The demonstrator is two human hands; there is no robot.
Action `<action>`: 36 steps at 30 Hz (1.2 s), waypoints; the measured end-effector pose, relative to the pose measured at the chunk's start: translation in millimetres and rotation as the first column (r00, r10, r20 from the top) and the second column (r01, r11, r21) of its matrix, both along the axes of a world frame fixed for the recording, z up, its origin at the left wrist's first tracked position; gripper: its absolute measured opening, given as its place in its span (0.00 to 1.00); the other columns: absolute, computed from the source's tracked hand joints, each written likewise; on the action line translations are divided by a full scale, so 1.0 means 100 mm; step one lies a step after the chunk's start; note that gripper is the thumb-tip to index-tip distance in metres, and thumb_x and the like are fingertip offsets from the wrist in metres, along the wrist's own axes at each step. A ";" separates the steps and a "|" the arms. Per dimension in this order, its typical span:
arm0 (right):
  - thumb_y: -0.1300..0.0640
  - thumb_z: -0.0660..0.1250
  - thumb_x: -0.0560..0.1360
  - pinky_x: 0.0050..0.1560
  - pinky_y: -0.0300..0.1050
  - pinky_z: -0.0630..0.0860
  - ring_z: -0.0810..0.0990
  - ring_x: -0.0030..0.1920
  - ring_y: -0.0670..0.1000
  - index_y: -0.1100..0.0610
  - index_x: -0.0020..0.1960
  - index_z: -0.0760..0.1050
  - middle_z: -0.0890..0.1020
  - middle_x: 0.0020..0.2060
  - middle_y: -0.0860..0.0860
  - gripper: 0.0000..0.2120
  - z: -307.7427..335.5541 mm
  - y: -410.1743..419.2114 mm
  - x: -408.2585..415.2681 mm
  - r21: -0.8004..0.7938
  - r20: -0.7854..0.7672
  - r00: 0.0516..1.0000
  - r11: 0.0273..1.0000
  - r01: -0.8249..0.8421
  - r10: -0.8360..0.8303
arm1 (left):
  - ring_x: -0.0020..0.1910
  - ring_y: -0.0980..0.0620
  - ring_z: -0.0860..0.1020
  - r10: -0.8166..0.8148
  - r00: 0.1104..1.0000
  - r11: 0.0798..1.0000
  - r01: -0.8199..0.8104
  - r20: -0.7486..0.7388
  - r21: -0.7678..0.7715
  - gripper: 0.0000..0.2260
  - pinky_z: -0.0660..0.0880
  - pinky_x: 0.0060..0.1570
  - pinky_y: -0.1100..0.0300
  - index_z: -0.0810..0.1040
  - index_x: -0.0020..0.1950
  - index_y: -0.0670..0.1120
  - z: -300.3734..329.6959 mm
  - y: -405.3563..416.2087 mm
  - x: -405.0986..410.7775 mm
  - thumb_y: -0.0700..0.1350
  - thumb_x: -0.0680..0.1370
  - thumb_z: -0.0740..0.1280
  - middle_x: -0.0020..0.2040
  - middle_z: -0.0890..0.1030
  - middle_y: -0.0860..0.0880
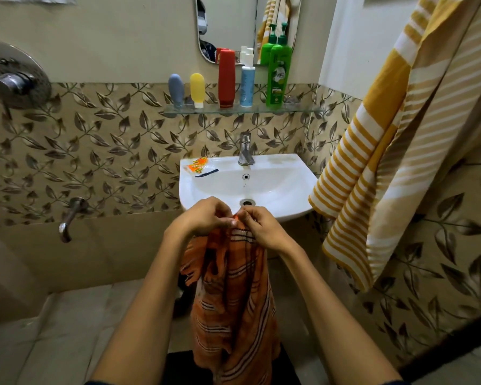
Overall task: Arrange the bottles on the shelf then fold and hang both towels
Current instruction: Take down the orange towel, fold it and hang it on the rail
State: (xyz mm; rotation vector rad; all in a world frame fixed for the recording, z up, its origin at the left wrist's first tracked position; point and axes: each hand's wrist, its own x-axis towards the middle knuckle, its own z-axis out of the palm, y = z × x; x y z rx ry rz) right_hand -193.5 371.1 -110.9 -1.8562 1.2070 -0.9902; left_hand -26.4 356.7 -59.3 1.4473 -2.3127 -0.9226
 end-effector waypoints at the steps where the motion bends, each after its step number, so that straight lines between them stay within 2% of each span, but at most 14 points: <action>1: 0.55 0.59 0.80 0.41 0.41 0.70 0.74 0.38 0.45 0.63 0.46 0.76 0.74 0.35 0.47 0.13 -0.01 -0.01 -0.02 0.012 -0.025 1.000 1.000 0.010 -0.010 | 0.37 0.54 0.74 0.013 1.000 0.999 -0.013 -0.021 -0.035 0.07 0.69 0.38 0.62 0.80 0.41 0.44 0.00 0.00 0.01 0.46 0.76 0.67 0.37 0.79 0.49; 3: 0.63 0.59 0.79 0.47 0.39 0.76 0.78 0.46 0.47 0.58 0.53 0.74 0.76 0.43 0.45 0.07 -0.04 0.00 -0.05 0.061 -0.058 0.998 0.998 -0.003 0.006 | 0.35 0.56 0.73 0.037 0.997 0.994 -0.044 -0.064 -0.100 0.08 0.67 0.34 0.64 0.79 0.40 0.46 0.03 0.01 0.03 0.46 0.77 0.66 0.35 0.78 0.52; 6: 0.66 0.60 0.75 0.42 0.41 0.77 0.78 0.43 0.46 0.51 0.52 0.73 0.75 0.44 0.45 0.12 -0.11 0.01 -0.08 0.045 -0.121 0.992 0.999 0.030 -0.025 | 0.36 0.57 0.74 0.028 0.998 0.986 -0.038 -0.064 -0.164 0.08 0.68 0.36 0.64 0.79 0.40 0.47 0.08 0.03 -0.01 0.46 0.77 0.65 0.35 0.78 0.52; 9: 0.64 0.65 0.71 0.44 0.52 0.78 0.77 0.43 0.50 0.53 0.47 0.73 0.77 0.44 0.50 0.08 -0.24 0.03 -0.07 -0.062 -0.193 0.952 0.971 0.229 -0.237 | 0.38 0.56 0.75 0.020 0.996 0.981 -0.036 -0.084 -0.189 0.08 0.68 0.37 0.65 0.77 0.39 0.48 0.12 0.07 -0.05 0.45 0.77 0.64 0.37 0.78 0.52; 11: 0.66 0.65 0.69 0.44 0.55 0.78 0.78 0.42 0.51 0.53 0.45 0.72 0.77 0.43 0.49 0.10 -0.31 0.03 -0.08 -0.069 -0.198 0.912 0.933 0.353 -0.360 | 0.37 0.57 0.74 0.043 0.995 0.973 -0.061 -0.089 -0.221 0.08 0.67 0.35 0.68 0.77 0.39 0.48 0.16 0.08 -0.03 0.45 0.78 0.64 0.37 0.78 0.53; 18: 0.61 0.67 0.73 0.44 0.45 0.78 0.79 0.42 0.49 0.53 0.42 0.76 0.80 0.39 0.48 0.04 -0.52 0.01 -0.28 0.087 -0.272 0.840 0.857 0.508 -0.470 | 0.35 0.57 0.73 0.178 0.967 0.932 -0.225 -0.183 -0.285 0.08 0.66 0.34 0.64 0.78 0.39 0.47 0.24 0.05 0.11 0.45 0.77 0.64 0.33 0.76 0.54; 20: 0.58 0.66 0.76 0.44 0.44 0.77 0.80 0.42 0.48 0.55 0.43 0.78 0.80 0.38 0.47 0.04 -0.51 -0.01 -0.31 0.117 -0.252 0.855 0.863 0.491 -0.453 | 0.39 0.52 0.75 0.254 0.951 0.913 -0.296 -0.177 -0.281 0.07 0.68 0.38 0.60 0.78 0.40 0.48 0.20 -0.01 0.16 0.46 0.77 0.65 0.35 0.78 0.52; 22: 0.55 0.64 0.78 0.44 0.47 0.75 0.80 0.42 0.50 0.58 0.43 0.79 0.82 0.38 0.51 0.10 -0.46 -0.03 -0.32 0.121 -0.240 0.880 0.887 0.446 -0.410 | 0.45 0.48 0.78 0.361 0.923 0.896 -0.383 -0.133 -0.226 0.05 0.73 0.44 0.56 0.80 0.45 0.47 0.12 -0.08 0.20 0.47 0.76 0.67 0.41 0.81 0.48; 24: 0.53 0.61 0.79 0.41 0.46 0.72 0.79 0.39 0.52 0.61 0.42 0.78 0.82 0.37 0.56 0.14 -0.38 -0.04 -0.32 0.124 -0.215 0.915 0.920 0.371 -0.340 | 0.50 0.46 0.78 0.425 0.903 0.895 -0.430 -0.070 -0.114 0.11 0.73 0.49 0.54 0.78 0.54 0.48 0.02 -0.11 0.24 0.48 0.73 0.71 0.47 0.79 0.46; 26: 0.51 0.59 0.80 0.35 0.45 0.66 0.72 0.34 0.49 0.59 0.36 0.70 0.74 0.30 0.54 0.18 -0.30 -0.04 -0.28 0.095 -0.192 0.945 0.953 0.287 -0.266 | 0.51 0.45 0.77 0.407 0.912 0.912 -0.409 -0.047 -0.019 0.20 0.72 0.50 0.53 0.74 0.60 0.49 -0.08 -0.11 0.24 0.48 0.71 0.73 0.48 0.79 0.45; 28: 0.50 0.57 0.81 0.34 0.42 0.62 0.67 0.32 0.45 0.54 0.33 0.63 0.67 0.29 0.48 0.18 -0.21 -0.03 -0.21 0.053 -0.179 0.963 0.975 0.216 -0.203 | 0.47 0.47 0.77 0.344 0.937 0.939 -0.343 -0.056 0.028 0.24 0.72 0.46 0.56 0.70 0.64 0.52 -0.16 -0.08 0.19 0.47 0.71 0.73 0.44 0.78 0.46; 31: 0.50 0.55 0.81 0.38 0.42 0.64 0.68 0.35 0.45 0.54 0.36 0.65 0.68 0.31 0.47 0.16 -0.10 -0.01 -0.10 0.044 -0.150 0.985 0.995 0.088 -0.081 | 0.44 0.52 0.76 0.187 0.980 0.979 -0.181 -0.069 0.091 0.27 0.72 0.45 0.59 0.66 0.68 0.55 -0.22 -0.03 0.05 0.45 0.72 0.72 0.43 0.76 0.50; 33: 0.50 0.54 0.82 0.40 0.43 0.66 0.71 0.37 0.46 0.55 0.38 0.68 0.71 0.33 0.47 0.16 -0.03 -0.02 -0.03 0.039 -0.134 0.991 0.999 0.014 -0.009 | 0.39 0.55 0.74 0.080 0.992 0.991 -0.068 -0.098 0.119 0.23 0.71 0.40 0.62 0.69 0.66 0.52 -0.25 0.00 -0.04 0.43 0.73 0.71 0.40 0.75 0.52; 36: 0.50 0.55 0.82 0.42 0.37 0.69 0.74 0.37 0.42 0.53 0.37 0.69 0.74 0.33 0.44 0.16 0.02 -0.05 0.03 0.027 -0.094 0.995 1.000 -0.013 0.015 | 0.35 0.55 0.74 0.004 0.990 0.995 0.011 -0.142 0.101 0.07 0.69 0.38 0.62 0.78 0.53 0.45 -0.28 0.01 -0.10 0.40 0.75 0.68 0.38 0.78 0.49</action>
